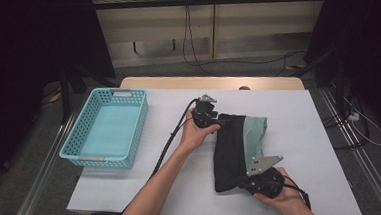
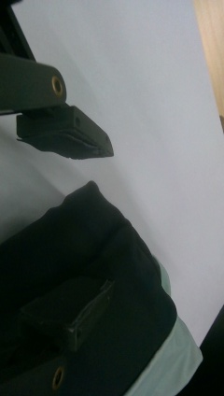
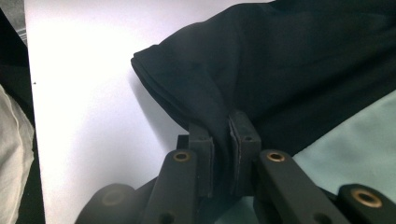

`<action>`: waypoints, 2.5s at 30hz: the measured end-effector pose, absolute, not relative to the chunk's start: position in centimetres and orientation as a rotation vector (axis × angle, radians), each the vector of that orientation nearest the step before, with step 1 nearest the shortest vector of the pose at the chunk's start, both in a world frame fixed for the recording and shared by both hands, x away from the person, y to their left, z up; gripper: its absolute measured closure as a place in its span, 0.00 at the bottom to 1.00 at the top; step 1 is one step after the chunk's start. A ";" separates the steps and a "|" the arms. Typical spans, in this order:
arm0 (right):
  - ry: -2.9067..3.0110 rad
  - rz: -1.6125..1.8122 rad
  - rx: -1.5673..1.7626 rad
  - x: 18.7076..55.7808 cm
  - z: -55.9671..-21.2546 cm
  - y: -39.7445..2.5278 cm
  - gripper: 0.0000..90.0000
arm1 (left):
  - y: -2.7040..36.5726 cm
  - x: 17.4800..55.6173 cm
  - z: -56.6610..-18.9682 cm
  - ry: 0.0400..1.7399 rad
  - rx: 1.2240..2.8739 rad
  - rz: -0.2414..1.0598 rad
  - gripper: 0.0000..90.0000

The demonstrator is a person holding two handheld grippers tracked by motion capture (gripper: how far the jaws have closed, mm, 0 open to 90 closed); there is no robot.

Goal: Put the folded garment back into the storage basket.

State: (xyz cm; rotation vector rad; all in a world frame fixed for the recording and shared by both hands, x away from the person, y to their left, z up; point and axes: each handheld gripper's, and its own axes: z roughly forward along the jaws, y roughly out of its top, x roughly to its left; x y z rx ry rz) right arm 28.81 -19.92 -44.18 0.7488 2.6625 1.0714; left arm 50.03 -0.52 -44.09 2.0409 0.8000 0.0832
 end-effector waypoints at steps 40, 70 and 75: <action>2.590 1.152 0.777 28.7 -43.0 -20.0 0.92 | -1.0 49.2 -42.2 0.808 1.968 0.046 0.82; 2.518 1.270 0.696 30.0 -39.9 -17.1 0.92 | 2.1 49.9 -37.1 0.786 1.947 0.173 0.84; 2.508 1.286 0.675 30.2 -39.4 -16.5 0.92 | 2.8 50.0 -36.3 0.791 1.936 0.188 0.84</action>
